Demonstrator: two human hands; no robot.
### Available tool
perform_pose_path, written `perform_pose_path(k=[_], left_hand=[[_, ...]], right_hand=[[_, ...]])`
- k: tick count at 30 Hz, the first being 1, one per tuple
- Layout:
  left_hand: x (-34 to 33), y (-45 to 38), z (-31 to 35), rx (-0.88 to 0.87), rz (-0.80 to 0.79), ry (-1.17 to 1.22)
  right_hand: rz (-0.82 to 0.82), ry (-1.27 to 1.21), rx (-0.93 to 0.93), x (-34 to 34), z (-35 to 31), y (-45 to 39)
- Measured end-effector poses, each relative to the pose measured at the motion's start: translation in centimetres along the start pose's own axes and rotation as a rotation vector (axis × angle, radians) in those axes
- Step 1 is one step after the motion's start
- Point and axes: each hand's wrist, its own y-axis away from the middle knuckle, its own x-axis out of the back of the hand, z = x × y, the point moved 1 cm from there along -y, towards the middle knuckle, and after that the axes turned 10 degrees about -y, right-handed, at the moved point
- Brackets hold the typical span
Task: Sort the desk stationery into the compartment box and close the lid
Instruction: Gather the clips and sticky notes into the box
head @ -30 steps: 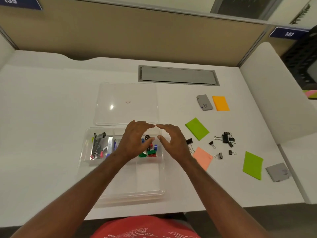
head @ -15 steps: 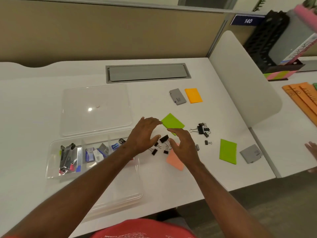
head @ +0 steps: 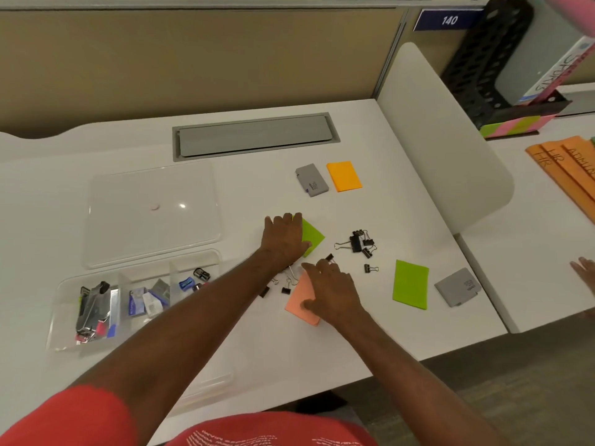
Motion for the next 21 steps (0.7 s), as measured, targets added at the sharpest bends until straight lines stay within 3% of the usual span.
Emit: perform_pose_path(k=[6, 15, 21], left_hand=[[-0.3, -1.2, 1.3, 0.084, -0.003, -0.183], [0.5, -2.6, 0.4, 0.238, -0.136, -0.028], [0.8, -2.8, -0.8, 0.286, -0.118, 0.039]], right_hand=[[0.005, 0.078, 0.017, -0.1, 0.1, -0.8], [-0.035, -0.167, 0.009, 2.0, 2.7, -2.6], [0.003, -0.357, -0.029, 2.8, 4.6, -2.4]])
